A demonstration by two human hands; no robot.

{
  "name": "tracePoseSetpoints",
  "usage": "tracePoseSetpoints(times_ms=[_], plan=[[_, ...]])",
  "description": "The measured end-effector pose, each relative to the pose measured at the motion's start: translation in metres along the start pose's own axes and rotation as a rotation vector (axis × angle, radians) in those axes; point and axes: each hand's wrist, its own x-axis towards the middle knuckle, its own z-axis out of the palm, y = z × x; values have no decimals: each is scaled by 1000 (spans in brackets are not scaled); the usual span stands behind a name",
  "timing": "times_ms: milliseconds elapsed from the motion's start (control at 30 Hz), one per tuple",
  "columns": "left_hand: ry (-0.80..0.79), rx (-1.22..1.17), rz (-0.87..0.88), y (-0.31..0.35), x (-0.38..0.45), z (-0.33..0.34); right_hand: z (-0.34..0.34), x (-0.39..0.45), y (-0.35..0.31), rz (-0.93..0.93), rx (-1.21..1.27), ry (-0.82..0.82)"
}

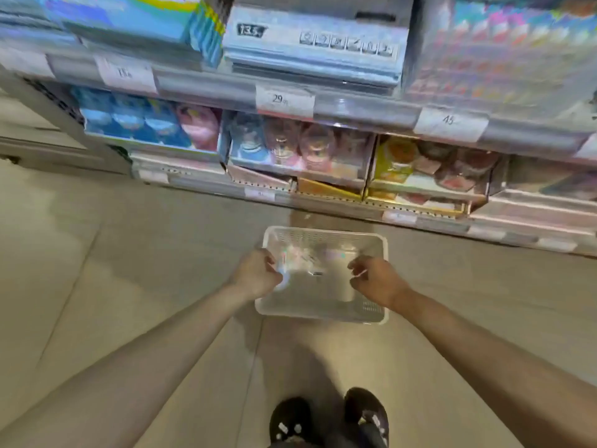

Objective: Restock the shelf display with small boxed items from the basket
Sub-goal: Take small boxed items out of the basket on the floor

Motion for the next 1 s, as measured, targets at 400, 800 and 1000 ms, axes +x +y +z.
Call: tracePoseSetpoints(times_ms=[400,800,1000], plan=[[17,230,-70,-81,152,139,129,174,82,-79,-67,1],[125,407,-18,-114,228,190,181,239,106,-272,-466,274],[151,279,-118,-114,244,196,187,246,100,-241,-427,245]])
